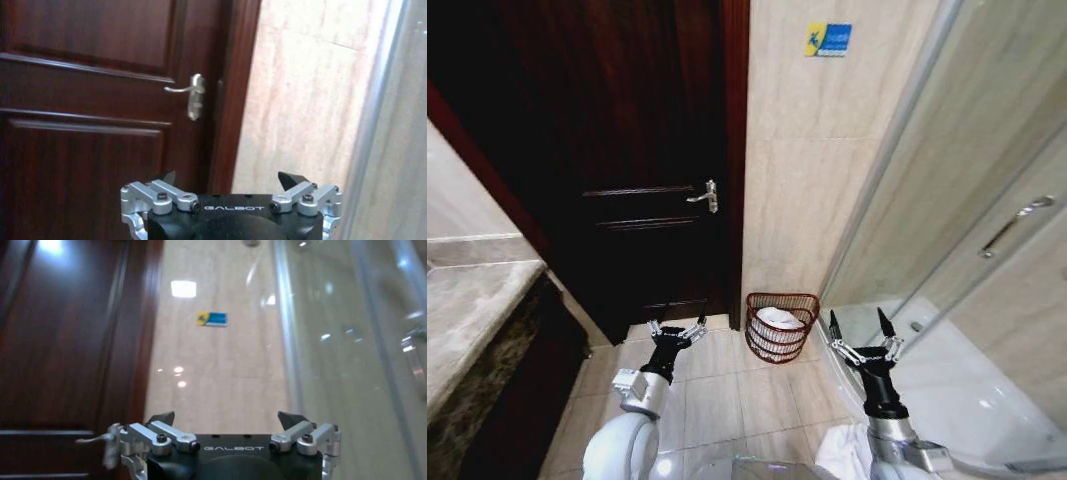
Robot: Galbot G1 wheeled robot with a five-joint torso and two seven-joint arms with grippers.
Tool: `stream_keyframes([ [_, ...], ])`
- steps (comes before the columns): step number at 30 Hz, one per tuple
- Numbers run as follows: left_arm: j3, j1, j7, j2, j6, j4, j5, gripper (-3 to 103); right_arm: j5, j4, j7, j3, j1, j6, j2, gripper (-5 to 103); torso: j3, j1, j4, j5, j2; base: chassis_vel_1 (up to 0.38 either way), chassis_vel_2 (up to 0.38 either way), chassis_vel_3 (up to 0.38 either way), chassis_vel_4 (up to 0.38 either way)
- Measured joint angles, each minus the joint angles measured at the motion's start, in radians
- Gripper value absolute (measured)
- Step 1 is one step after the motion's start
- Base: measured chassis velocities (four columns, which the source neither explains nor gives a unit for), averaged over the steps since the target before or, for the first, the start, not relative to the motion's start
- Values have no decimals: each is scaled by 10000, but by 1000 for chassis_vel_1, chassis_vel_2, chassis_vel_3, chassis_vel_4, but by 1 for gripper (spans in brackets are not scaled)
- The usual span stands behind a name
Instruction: Discard the used towel into the hamper.
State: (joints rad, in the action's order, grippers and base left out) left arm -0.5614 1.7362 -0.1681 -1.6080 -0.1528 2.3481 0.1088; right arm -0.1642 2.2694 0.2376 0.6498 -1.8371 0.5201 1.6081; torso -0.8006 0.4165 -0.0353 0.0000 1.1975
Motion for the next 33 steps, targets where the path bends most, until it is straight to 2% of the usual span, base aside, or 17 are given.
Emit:
stream_keyframes([
  [7,1,0,0,0,0,0,0,100,182,217,-400,5,42,-5,0,100,0,0,0,0,0,-103,-94,-91,-99],
  [33,0,0,0,0,0,0,0,100,172,263,-647,-1,179,-39,0,100,0,1,-1,0,1,-127,-125,-124,-125],
])
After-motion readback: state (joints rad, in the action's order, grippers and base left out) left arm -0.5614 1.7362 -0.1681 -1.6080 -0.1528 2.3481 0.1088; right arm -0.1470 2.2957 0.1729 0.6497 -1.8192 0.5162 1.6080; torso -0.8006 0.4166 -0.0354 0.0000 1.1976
